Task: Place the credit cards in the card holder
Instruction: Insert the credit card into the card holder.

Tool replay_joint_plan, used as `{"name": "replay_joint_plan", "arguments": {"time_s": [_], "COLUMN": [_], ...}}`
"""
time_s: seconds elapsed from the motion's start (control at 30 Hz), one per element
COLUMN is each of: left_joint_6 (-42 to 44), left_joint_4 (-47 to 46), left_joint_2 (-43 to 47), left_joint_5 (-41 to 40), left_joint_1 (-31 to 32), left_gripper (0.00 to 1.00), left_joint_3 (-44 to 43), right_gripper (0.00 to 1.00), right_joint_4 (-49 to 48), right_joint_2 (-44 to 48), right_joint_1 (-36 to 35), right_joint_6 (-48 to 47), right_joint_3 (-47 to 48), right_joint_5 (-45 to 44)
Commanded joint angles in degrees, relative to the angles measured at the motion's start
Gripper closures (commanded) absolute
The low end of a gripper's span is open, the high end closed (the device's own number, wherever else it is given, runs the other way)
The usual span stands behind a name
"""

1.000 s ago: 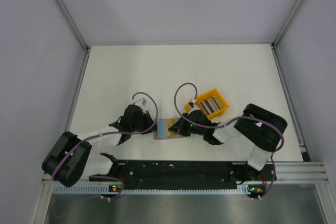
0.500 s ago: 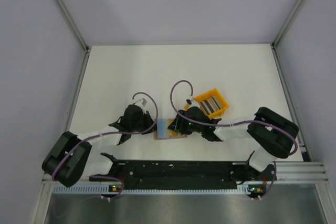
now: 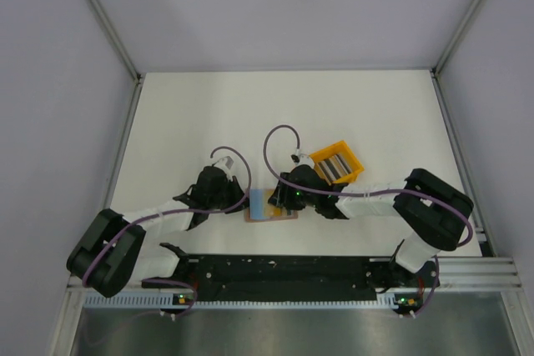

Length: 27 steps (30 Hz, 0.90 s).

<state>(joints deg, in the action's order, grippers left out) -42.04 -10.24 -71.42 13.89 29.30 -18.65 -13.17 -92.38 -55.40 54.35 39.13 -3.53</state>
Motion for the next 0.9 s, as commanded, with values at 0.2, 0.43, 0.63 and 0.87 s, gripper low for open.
{"name": "replay_joint_plan", "arguments": {"time_s": [0.2,0.43,0.63,0.87], "left_joint_6": [0.73,1.0,1.08,1.17], "left_joint_4": [1.36,1.45,1.45,1.71], "left_joint_2": [0.31,0.4,0.75,0.75], "left_joint_5": [-1.68,-1.23,-1.59,-1.67], "left_joint_1": [-0.03,-0.03,-0.12,-0.12], "left_gripper": [1.0,1.0,1.0,1.0], "left_joint_3": [-0.51,-0.68,-0.15,-0.59], "right_gripper": [0.59,0.69,0.75,0.87], "right_joint_4": [6.05,6.23,6.84,6.66], "right_joint_2": [0.62,-0.17,-0.26,-2.36], "right_joint_1": [-0.68,-0.85,-1.38,-2.17], "right_joint_6": [-4.42,-5.13,-5.65,-6.62], "right_joint_3": [1.82,3.14,3.84,5.68], "right_joint_5": [-4.38,-3.85,-3.94,-2.8]}}
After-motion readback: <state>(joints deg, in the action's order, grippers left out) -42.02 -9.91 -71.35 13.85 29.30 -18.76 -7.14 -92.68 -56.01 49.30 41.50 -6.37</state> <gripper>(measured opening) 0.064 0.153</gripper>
